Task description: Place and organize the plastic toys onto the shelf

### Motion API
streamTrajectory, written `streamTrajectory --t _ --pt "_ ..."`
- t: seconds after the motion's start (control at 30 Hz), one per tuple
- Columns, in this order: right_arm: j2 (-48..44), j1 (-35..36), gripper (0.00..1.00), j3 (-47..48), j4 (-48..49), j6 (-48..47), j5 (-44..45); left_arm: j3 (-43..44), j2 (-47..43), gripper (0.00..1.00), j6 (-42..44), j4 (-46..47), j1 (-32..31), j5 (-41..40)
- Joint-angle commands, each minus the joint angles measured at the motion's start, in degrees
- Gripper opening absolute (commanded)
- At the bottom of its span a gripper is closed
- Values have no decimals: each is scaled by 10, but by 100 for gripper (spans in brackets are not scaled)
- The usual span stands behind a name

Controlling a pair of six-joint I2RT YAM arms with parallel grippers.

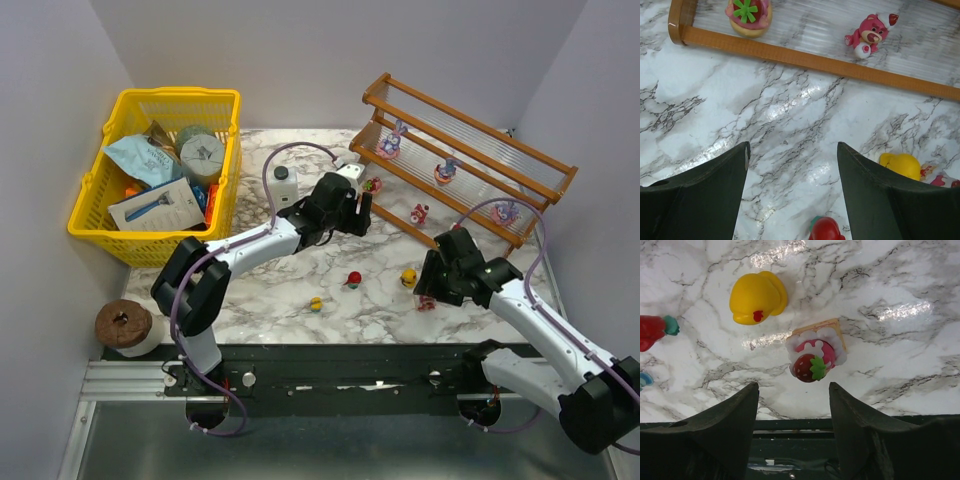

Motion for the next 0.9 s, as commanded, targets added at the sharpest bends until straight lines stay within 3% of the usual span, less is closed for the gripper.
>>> streamTrajectory --t 0.0,0.37,0.87 --pt "9 -3 65 -13 47 5 29 -14 -37 79 14 -3 1 11" --pt "22 -2 52 -24 58 10 67 -32 -62 79 31 -2 4 5" --pt "21 -3 3 -9 -5 58 97 -46 -77 79 26 -1 9 3"
